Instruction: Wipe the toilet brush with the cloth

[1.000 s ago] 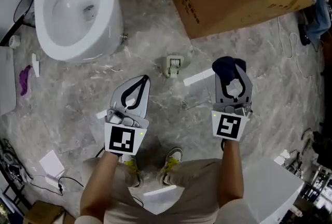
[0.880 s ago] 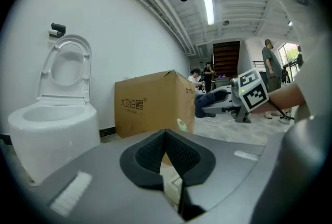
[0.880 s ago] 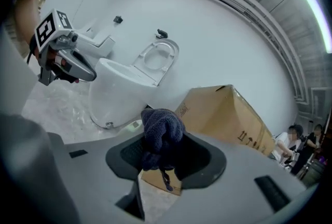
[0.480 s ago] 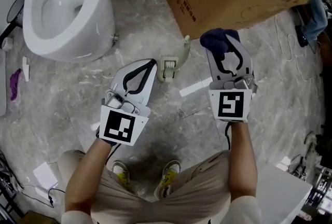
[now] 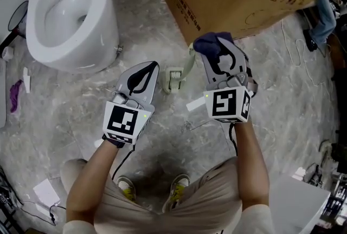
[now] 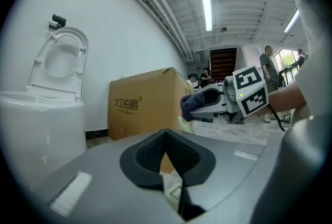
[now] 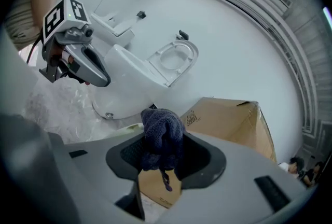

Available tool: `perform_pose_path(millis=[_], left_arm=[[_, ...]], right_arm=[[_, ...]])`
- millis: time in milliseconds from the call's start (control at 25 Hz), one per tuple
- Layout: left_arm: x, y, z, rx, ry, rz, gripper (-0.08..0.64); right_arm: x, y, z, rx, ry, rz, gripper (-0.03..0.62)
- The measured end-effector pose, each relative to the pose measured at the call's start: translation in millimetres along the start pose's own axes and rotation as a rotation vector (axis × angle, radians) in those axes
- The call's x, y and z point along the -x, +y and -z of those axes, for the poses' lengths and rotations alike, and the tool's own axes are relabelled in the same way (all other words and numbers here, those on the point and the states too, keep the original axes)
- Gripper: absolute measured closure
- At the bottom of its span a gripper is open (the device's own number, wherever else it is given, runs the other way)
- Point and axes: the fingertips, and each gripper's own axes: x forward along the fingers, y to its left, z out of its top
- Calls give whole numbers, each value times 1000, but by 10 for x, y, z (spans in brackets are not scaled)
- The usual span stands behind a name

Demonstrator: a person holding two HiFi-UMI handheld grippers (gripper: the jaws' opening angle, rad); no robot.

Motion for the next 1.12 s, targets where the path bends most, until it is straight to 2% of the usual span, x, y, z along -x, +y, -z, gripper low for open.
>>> perform_pose_path(millis=[80, 280, 760, 1120], left_arm=[[5, -6, 22, 4, 5, 4, 558], [31, -12, -23, 6, -8, 20, 558], [138, -28, 42, -29, 14, 39, 558], [127, -79, 35, -23, 8, 58, 558]], right_arm=[[-1, 28, 33, 19, 17, 0, 422], [-53, 96, 82, -2, 32, -7, 422], [-29, 375, 207, 24, 83, -105, 422], [30, 660, 327, 38, 130, -188, 422]])
